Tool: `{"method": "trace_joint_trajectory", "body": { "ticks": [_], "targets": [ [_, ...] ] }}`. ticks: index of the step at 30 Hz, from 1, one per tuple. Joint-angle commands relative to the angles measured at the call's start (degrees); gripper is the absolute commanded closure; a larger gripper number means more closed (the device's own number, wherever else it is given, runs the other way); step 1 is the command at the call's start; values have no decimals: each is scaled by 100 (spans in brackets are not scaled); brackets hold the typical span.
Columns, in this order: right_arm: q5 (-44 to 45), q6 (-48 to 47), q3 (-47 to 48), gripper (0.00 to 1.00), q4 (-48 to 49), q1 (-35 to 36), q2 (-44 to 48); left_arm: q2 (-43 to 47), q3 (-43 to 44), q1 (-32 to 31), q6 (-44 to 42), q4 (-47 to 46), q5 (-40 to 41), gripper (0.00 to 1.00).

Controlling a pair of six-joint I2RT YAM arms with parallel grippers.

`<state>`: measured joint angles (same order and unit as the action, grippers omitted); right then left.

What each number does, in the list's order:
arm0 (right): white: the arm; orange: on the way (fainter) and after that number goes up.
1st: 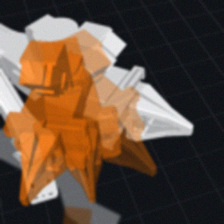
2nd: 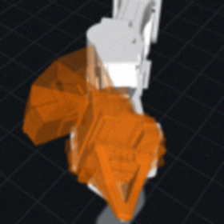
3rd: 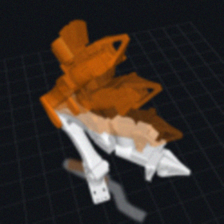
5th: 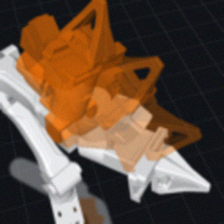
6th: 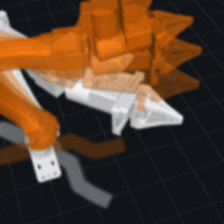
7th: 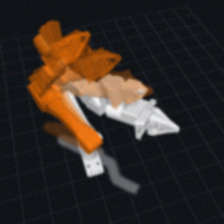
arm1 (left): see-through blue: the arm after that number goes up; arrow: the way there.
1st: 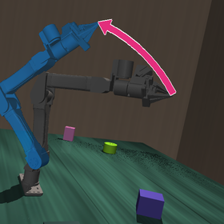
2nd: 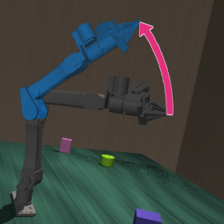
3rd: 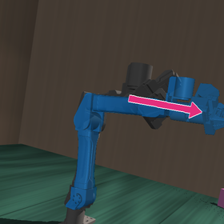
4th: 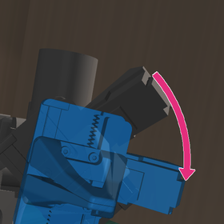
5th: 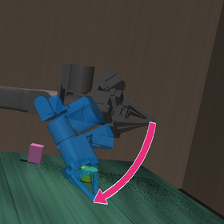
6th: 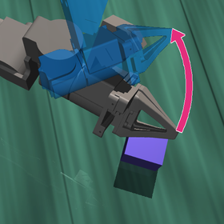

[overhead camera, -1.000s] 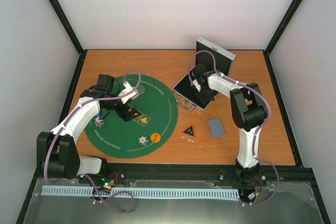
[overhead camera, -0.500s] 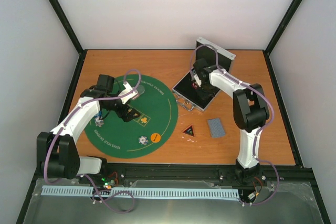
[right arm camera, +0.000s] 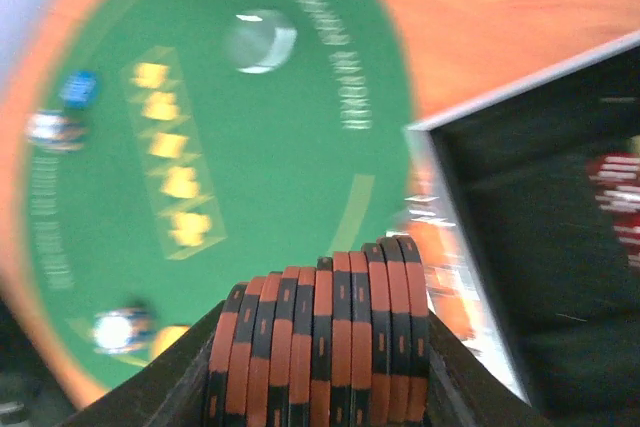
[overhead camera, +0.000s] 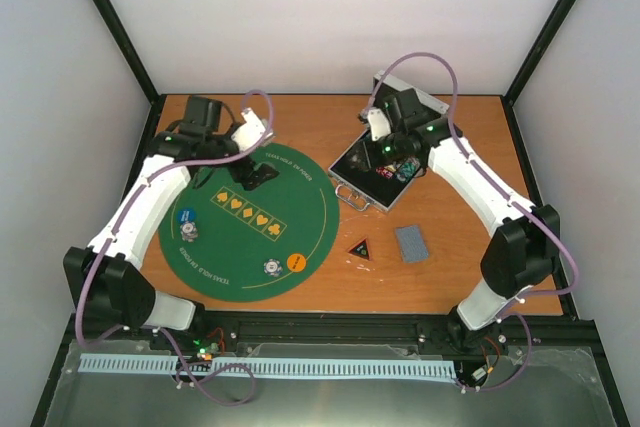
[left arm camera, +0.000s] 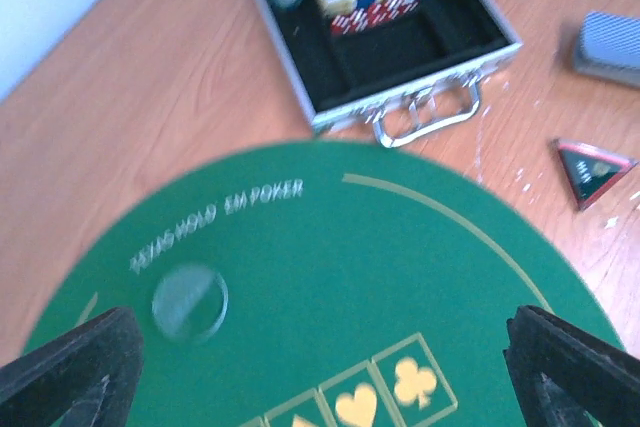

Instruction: Distribute texas hold em gaming equipment

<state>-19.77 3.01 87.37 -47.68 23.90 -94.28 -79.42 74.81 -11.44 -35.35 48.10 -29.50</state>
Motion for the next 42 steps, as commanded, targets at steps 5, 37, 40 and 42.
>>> {"method": "trace_joint_trajectory", "body": {
  "ticks": [5,37,40,42],
  "targets": [
    [-2911,1945,-761,97,1618,580,64,-138,839,-1631,-595,362,550,0],
    [-3306,2997,-1332,97,2846,862,151,-519,102,-2600,-933,-850,1464,51],
    [-3265,2958,-1331,97,2805,860,139,-455,85,-2599,-960,-907,1412,52],
    [-3245,2943,-1331,97,2792,862,130,-460,95,-2596,-949,-891,1382,46]
  ]
}}
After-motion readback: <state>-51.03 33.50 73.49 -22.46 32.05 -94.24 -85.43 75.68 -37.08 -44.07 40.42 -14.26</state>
